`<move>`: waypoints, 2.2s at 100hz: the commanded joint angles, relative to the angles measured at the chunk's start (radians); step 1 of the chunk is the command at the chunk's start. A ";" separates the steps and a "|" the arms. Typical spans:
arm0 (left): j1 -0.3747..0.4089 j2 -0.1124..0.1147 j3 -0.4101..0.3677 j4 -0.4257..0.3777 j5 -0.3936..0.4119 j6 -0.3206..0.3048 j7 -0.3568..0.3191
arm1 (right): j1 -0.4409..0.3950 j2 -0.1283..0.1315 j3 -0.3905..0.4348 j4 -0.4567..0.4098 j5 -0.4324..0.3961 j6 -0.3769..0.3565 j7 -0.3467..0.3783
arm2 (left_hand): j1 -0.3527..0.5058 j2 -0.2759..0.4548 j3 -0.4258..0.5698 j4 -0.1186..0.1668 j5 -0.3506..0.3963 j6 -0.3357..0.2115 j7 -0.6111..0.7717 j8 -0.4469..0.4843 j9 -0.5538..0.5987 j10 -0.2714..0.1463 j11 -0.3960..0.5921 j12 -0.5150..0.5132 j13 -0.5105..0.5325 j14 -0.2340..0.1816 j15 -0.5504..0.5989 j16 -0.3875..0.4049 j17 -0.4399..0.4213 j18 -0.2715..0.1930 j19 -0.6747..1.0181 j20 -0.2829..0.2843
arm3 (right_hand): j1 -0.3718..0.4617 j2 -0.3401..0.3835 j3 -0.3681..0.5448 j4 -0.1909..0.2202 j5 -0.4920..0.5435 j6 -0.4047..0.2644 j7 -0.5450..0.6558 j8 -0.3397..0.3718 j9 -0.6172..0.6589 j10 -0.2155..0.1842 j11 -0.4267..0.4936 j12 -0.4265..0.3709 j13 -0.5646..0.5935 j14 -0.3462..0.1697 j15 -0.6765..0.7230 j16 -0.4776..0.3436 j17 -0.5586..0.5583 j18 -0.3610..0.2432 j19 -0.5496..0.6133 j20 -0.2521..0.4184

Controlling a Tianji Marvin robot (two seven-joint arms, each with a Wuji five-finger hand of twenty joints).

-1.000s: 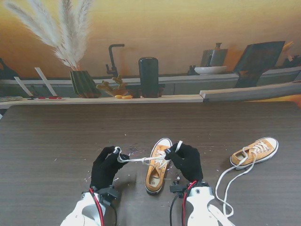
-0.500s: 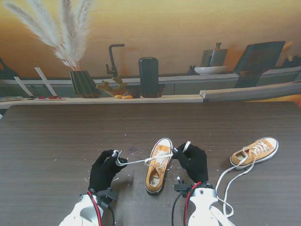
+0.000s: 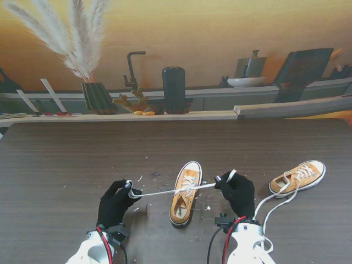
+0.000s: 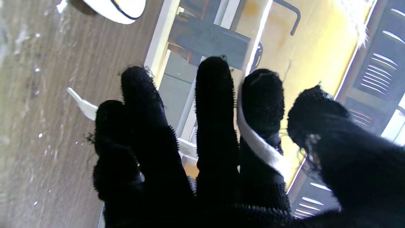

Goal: Tie the shoelaces into a bow on the shoes

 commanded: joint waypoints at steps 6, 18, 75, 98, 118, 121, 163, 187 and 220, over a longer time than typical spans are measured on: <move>0.019 0.001 -0.021 0.001 0.025 0.015 0.003 | -0.014 0.011 0.014 0.012 -0.004 0.013 0.022 | 0.018 -0.026 -0.007 0.000 0.026 0.005 -0.005 -0.024 0.044 0.019 0.032 -0.002 0.035 0.005 0.039 0.007 0.030 -0.002 0.047 0.005 | 0.040 -0.029 0.037 -0.041 -0.008 0.008 0.018 -0.019 0.056 -0.009 0.026 -0.014 0.041 0.002 0.053 -0.014 0.011 -0.046 0.038 0.008; 0.028 0.000 -0.046 0.004 0.050 0.032 0.010 | -0.015 0.015 0.023 0.025 -0.010 0.026 0.031 | 0.016 -0.035 0.014 -0.003 0.031 0.014 -0.005 -0.026 0.049 0.026 0.034 0.001 0.039 0.020 0.053 0.010 0.043 0.010 0.061 0.009 | 0.041 -0.030 0.034 -0.040 -0.005 0.009 0.015 -0.018 0.057 -0.006 0.029 -0.013 0.044 -0.001 0.074 -0.013 0.020 -0.048 0.045 0.010; -0.011 -0.017 -0.123 0.098 0.159 0.097 0.080 | 0.019 0.021 0.049 0.129 -0.041 0.092 0.038 | -0.001 -0.052 0.064 -0.017 0.043 0.030 -0.008 -0.032 0.059 0.034 0.033 0.003 0.048 0.037 0.077 0.008 0.060 0.021 0.093 0.019 | 0.045 -0.032 0.034 -0.038 0.003 0.011 0.007 -0.012 0.055 -0.005 0.035 -0.013 0.039 -0.010 0.128 -0.019 0.040 -0.056 0.059 0.011; -0.028 -0.022 -0.141 0.117 0.178 0.111 0.097 | 0.025 0.020 0.063 0.148 -0.041 0.115 0.032 | -0.003 -0.052 0.071 -0.020 0.045 0.033 -0.009 -0.034 0.060 0.034 0.032 0.001 0.047 0.036 0.078 0.005 0.060 0.022 0.095 0.019 | 0.046 -0.036 0.040 -0.039 0.002 0.012 0.008 -0.011 0.056 -0.004 0.037 -0.014 0.041 -0.016 0.141 -0.023 0.051 -0.056 0.063 0.011; -0.045 -0.024 -0.166 0.110 0.184 0.116 0.109 | 0.030 0.017 0.076 0.154 -0.045 0.126 0.018 | -0.006 -0.055 0.076 -0.021 0.048 0.031 -0.010 -0.035 0.064 0.033 0.029 -0.002 0.051 0.035 0.078 0.002 0.062 0.019 0.096 0.019 | 0.048 -0.042 0.047 -0.041 0.003 0.016 0.010 -0.012 0.056 -0.003 0.040 -0.014 0.041 -0.017 0.156 -0.024 0.063 -0.059 0.067 0.010; -0.048 -0.024 -0.170 0.107 0.186 0.116 0.110 | 0.030 0.017 0.077 0.154 -0.045 0.128 0.016 | -0.007 -0.055 0.077 -0.022 0.049 0.031 -0.010 -0.035 0.064 0.033 0.028 -0.003 0.051 0.033 0.078 0.002 0.063 0.019 0.096 0.019 | 0.049 -0.042 0.047 -0.041 0.002 0.015 0.010 -0.012 0.056 -0.003 0.041 -0.014 0.040 -0.017 0.158 -0.024 0.065 -0.060 0.067 0.010; -0.097 -0.028 -0.200 0.100 0.264 0.201 0.141 | 0.029 0.019 0.089 0.154 -0.056 0.165 0.018 | -0.009 -0.065 0.098 -0.024 0.056 0.043 -0.013 -0.039 0.074 0.035 0.022 -0.009 0.058 0.032 0.076 -0.005 0.065 0.011 0.095 0.017 | 0.056 -0.057 0.063 -0.044 0.005 0.031 0.013 -0.019 0.058 0.006 0.046 -0.020 0.043 -0.028 0.179 -0.029 0.095 -0.069 0.078 0.007; -0.087 -0.026 -0.205 0.095 0.309 0.215 0.147 | 0.024 0.015 0.089 0.148 -0.044 0.163 0.007 | 0.104 0.071 -0.200 0.036 -0.016 0.002 -0.104 0.004 -0.066 0.021 -0.010 0.027 -0.085 0.026 0.023 0.002 -0.053 -0.041 0.023 -0.005 | 0.044 -0.007 0.016 -0.041 -0.039 0.004 -0.009 -0.005 0.023 0.030 -0.034 -0.016 0.018 0.053 0.114 0.009 0.004 -0.028 0.039 0.023; -0.026 0.015 -0.209 0.072 0.559 0.092 0.062 | -0.042 0.050 0.110 0.043 -0.167 0.143 0.050 | -0.101 0.253 -0.342 0.067 -0.176 0.072 -0.656 -0.064 -0.785 0.008 -0.190 -0.201 -0.573 0.025 -0.368 -0.065 -0.232 -0.078 -0.624 0.113 | -0.033 0.100 -0.157 -0.022 -0.270 -0.173 -0.250 -0.103 -0.418 0.080 0.169 0.164 -0.172 0.062 -0.025 0.297 -0.189 -0.057 -0.012 0.124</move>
